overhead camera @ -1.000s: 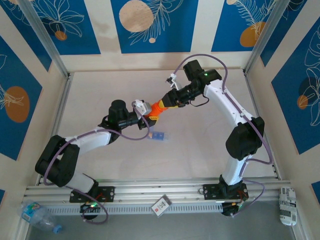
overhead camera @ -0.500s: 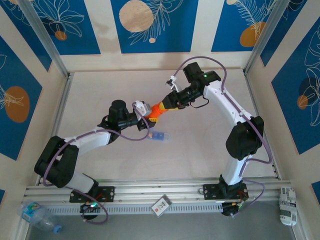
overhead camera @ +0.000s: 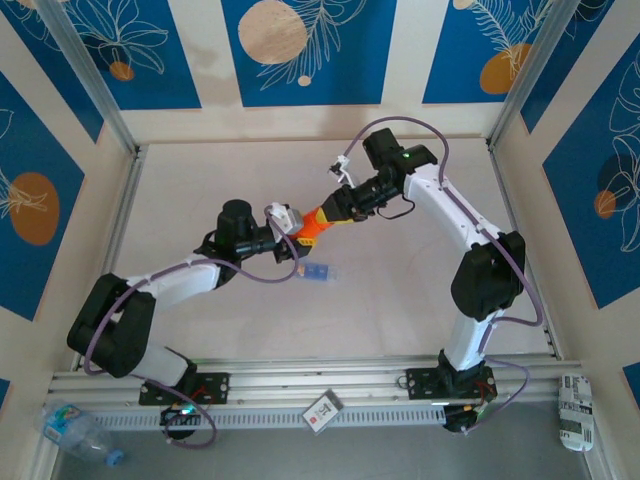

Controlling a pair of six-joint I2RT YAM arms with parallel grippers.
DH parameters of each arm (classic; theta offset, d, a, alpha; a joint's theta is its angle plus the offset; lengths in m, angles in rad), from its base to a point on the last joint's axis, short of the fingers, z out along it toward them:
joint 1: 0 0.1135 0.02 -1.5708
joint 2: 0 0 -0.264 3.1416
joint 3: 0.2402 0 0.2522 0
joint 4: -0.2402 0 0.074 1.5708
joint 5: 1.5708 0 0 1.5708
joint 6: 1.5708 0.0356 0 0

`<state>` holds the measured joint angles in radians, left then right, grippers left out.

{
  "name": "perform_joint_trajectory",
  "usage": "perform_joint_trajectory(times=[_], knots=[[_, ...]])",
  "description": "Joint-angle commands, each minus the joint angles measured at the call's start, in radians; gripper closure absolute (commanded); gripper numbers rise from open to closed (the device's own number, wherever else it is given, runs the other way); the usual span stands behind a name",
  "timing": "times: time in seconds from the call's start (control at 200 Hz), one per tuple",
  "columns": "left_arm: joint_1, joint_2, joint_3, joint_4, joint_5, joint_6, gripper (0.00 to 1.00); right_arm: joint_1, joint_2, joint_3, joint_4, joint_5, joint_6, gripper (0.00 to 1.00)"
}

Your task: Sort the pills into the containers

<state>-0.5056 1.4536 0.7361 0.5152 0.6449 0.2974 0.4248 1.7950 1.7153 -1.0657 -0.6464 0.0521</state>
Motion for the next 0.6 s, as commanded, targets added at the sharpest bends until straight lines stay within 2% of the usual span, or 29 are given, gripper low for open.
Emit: perform_joint_trajectory(times=[0.0, 0.18, 0.365, 0.495, 0.595], knots=[[0.006, -0.040, 0.053, 0.043, 0.032, 0.025, 1.00, 0.045, 0.040, 0.033, -0.068, -0.021, -0.030, 0.64], [0.006, -0.058, 0.068, -0.028, 0.027, 0.085, 1.00, 0.046, 0.050, 0.043, -0.066, -0.014, -0.006, 0.64], [-0.010, -0.072, 0.028, 0.092, -0.080, 0.082, 1.00, 0.070, 0.071, -0.004, 0.087, -0.095, 0.258, 0.64], [-0.042, -0.095, 0.019, 0.111, -0.156, 0.145, 1.00, 0.097, 0.102, -0.006, 0.124, -0.131, 0.369, 0.64], [-0.050, -0.101, 0.022, 0.106, -0.169, 0.159, 1.00, 0.100, 0.100, -0.030, 0.186, -0.175, 0.441, 0.62]])
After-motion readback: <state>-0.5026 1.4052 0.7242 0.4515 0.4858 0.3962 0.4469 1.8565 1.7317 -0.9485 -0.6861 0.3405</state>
